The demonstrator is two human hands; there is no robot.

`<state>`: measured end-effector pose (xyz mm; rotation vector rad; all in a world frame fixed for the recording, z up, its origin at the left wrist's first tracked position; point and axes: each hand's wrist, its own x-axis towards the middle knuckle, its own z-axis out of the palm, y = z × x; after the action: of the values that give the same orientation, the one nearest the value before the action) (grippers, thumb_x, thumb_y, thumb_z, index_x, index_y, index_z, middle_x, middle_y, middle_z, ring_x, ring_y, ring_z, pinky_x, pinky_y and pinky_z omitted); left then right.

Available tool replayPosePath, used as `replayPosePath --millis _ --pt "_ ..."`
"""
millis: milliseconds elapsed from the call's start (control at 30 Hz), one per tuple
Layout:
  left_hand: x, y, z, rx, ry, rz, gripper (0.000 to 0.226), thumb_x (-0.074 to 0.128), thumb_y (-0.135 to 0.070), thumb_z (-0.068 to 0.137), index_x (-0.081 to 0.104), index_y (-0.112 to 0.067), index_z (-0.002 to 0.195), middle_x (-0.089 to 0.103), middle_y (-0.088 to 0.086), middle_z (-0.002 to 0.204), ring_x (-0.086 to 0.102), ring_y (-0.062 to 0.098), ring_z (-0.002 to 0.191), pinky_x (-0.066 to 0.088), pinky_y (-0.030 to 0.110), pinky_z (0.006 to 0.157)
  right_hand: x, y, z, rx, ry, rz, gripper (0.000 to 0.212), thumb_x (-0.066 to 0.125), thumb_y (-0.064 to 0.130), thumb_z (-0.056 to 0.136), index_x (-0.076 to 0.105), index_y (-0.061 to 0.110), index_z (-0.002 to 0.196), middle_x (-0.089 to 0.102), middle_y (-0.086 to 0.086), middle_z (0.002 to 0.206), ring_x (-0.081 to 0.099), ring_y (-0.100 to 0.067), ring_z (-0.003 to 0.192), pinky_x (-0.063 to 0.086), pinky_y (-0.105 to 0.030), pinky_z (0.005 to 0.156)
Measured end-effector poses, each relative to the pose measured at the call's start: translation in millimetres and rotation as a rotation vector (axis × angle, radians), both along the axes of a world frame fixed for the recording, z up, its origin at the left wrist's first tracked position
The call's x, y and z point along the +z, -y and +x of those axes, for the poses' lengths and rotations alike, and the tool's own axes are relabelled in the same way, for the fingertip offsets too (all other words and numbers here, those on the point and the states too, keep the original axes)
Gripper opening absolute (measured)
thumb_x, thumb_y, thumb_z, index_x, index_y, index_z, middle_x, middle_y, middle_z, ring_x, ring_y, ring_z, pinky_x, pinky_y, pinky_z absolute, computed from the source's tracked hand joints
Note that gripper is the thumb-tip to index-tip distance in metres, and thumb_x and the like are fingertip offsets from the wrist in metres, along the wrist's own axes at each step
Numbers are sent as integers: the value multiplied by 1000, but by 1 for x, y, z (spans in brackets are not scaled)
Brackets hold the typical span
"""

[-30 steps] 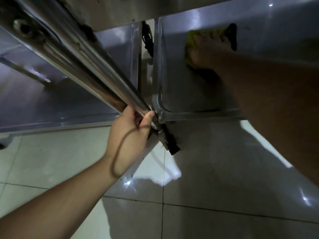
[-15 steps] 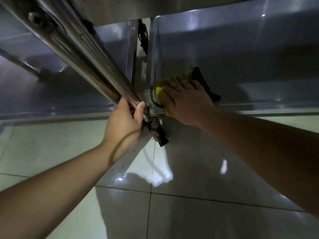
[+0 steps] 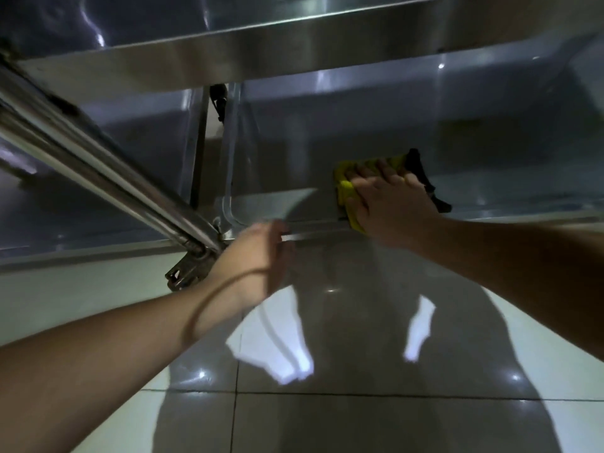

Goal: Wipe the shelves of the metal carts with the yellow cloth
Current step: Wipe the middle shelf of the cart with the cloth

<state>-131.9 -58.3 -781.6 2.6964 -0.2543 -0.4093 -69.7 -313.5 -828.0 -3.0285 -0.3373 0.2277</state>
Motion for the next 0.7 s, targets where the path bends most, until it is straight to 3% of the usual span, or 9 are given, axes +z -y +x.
replayPosePath --millis 133,300,433,533,700 --pt "-13 45 35 4 227 29 29 44 -36 97 65 -20 109 57 8 104 56 33 97 49 47 86 -1 9 4 37 -13 23 62 27 58 105 20 37 163 18 11 172 15 -26 159 18 -54 122" --pt "-37 89 54 62 247 121 41 42 -41 100 59 -16 127 57 15 125 52 39 117 45 45 98 -2 53 -1 -18 -11 31 62 25 61 104 20 40 163 18 14 171 14 -21 159 15 -52 124" --pt "-53 108 58 14 262 141 57 34 -47 100 51 -13 143 49 16 148 48 38 134 41 47 113 1 135 -7 -117 38 -18 68 18 62 99 31 36 160 30 9 168 28 -26 155 29 -52 117" --pt "-58 117 56 45 310 173 60 34 -45 101 47 -12 149 46 16 153 46 36 138 39 48 116 3 211 -4 -227 43 -75 66 24 61 101 32 33 160 35 5 166 35 -30 151 37 -52 114" --pt "-63 118 55 55 355 211 55 39 -38 103 46 -11 150 45 16 154 45 36 138 39 50 115 -1 299 1 -564 29 -25 73 17 59 97 28 27 161 31 -10 167 32 -40 150 26 -61 120"
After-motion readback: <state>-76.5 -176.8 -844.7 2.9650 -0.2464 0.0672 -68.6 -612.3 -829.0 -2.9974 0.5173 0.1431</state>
